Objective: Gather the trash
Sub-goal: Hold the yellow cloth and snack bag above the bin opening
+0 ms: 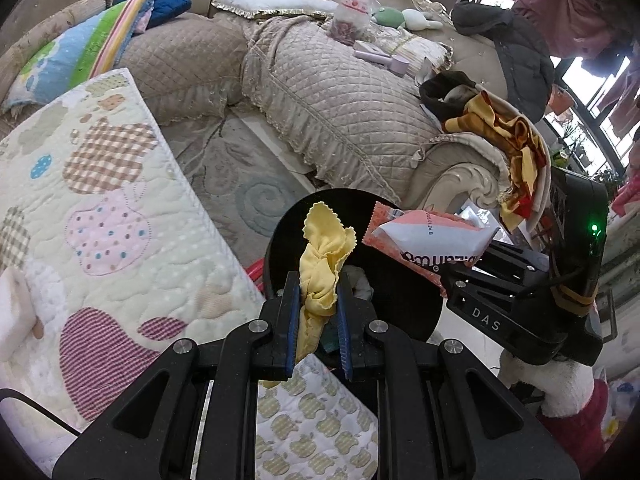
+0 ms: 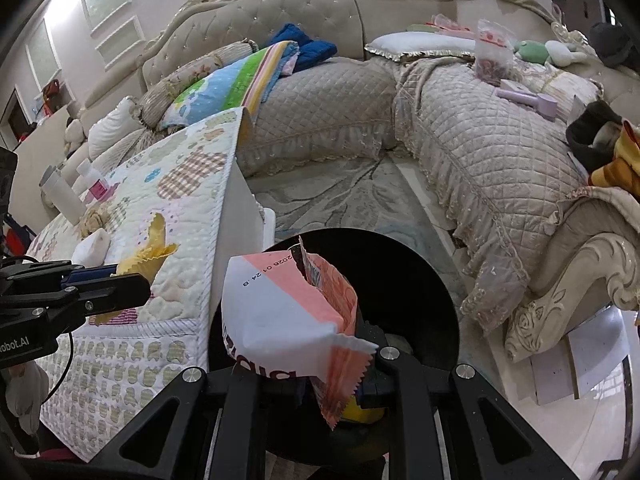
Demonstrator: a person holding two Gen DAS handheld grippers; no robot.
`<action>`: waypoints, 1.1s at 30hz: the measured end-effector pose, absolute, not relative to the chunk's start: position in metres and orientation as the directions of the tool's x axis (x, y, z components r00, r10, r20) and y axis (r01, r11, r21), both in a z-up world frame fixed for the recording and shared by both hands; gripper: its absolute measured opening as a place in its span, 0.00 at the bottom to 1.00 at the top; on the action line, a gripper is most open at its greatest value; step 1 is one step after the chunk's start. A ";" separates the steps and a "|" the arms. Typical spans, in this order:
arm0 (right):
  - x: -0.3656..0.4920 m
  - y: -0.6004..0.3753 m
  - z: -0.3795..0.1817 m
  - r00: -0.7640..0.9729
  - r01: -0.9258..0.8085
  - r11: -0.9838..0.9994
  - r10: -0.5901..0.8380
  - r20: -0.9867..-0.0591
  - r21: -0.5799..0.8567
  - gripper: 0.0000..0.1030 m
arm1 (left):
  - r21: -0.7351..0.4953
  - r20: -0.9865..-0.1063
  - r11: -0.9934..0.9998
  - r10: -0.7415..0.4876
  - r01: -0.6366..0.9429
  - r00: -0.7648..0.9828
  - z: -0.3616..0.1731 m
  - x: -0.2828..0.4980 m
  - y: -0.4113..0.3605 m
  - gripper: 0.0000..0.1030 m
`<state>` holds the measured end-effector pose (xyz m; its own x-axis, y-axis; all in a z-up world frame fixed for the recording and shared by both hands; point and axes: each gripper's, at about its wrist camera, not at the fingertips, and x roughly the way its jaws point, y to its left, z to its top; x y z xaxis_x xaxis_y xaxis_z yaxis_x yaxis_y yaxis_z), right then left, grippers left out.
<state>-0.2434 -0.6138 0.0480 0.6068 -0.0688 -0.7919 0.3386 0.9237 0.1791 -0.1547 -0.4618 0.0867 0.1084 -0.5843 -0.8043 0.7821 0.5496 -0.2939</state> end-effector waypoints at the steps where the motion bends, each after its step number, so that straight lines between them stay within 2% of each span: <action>1: -0.244 -0.615 0.047 0.605 0.341 0.923 -0.069 -0.793 0.180 0.15 | -0.297 -0.804 0.547 -0.585 0.782 0.103 0.086 -0.155 -0.464 0.14; 33: -0.242 -0.629 0.029 0.570 0.378 0.906 -0.065 -0.819 0.191 0.15 | -0.335 -0.823 0.555 -0.565 0.762 0.050 0.062 -0.148 -0.488 0.14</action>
